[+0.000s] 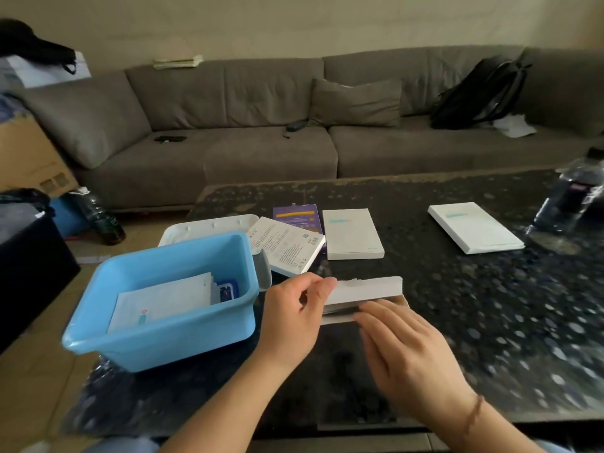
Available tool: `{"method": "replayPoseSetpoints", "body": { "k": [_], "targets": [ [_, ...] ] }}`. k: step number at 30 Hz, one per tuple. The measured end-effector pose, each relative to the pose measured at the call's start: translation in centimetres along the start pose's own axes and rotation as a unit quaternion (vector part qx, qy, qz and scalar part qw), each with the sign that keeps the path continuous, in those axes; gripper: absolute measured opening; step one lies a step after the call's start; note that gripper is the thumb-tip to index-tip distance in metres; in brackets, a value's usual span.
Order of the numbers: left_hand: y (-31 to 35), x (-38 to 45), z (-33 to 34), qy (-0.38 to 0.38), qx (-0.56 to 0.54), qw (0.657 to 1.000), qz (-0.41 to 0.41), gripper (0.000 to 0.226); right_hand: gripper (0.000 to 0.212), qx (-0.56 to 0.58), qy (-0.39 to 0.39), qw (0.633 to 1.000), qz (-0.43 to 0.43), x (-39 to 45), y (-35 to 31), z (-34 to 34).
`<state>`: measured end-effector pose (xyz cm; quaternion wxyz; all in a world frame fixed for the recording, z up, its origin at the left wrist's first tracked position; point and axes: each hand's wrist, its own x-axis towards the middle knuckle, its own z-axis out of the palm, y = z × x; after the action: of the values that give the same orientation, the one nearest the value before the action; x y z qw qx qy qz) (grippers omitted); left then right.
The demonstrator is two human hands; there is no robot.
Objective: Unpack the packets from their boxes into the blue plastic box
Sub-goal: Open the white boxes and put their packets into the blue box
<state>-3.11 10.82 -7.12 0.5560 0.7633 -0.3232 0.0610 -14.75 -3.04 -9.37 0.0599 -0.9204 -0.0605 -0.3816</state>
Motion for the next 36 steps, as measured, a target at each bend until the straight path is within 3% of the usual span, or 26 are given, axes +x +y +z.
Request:
{"method": "replayPoseSetpoints", "body": {
  "k": [3,7,9,12,17,21,30,33,36],
  "targets": [
    [-0.1,0.3,0.0,0.008,0.010,1.000,0.002,0.043,0.023,-0.025,-0.034,0.999,0.032,0.9,-0.5,0.4],
    [-0.1,0.7,-0.1,0.021,0.036,0.999,0.007,0.033,0.046,-0.091,-0.120,0.987,0.058,1.7,-1.6,0.8],
    [-0.2,0.8,-0.1,0.017,0.041,0.999,0.004,0.031,0.044,-0.113,-0.130,0.983,0.063,1.8,-1.7,1.0],
    [-0.6,0.6,0.0,0.010,0.037,0.999,0.003,0.040,0.024,-0.113,-0.073,0.989,0.060,1.4,-1.6,1.4],
    [-0.5,0.2,0.0,-0.016,0.016,0.999,-0.029,0.048,0.037,-0.035,0.032,0.999,0.009,0.4,-1.7,0.7],
    [-0.4,-0.1,-0.3,-0.029,0.003,0.999,-0.031,0.032,0.022,-0.041,0.084,0.994,-0.058,-1.1,-1.7,-0.5],
    [-1.3,-1.8,-1.1,-0.100,-0.009,0.995,0.016,0.036,0.017,-0.043,0.098,0.986,-0.124,-1.2,-1.9,-4.7],
    [-2.5,-3.6,-0.6,-0.109,0.006,0.992,0.056,0.032,0.029,0.008,0.086,0.992,-0.096,1.0,-2.2,-7.7],
    [-4.0,-5.1,-0.3,-0.125,0.049,0.987,0.084,0.028,0.015,0.029,0.001,0.999,-0.017,3.9,-2.3,-9.8]
  ]
}}
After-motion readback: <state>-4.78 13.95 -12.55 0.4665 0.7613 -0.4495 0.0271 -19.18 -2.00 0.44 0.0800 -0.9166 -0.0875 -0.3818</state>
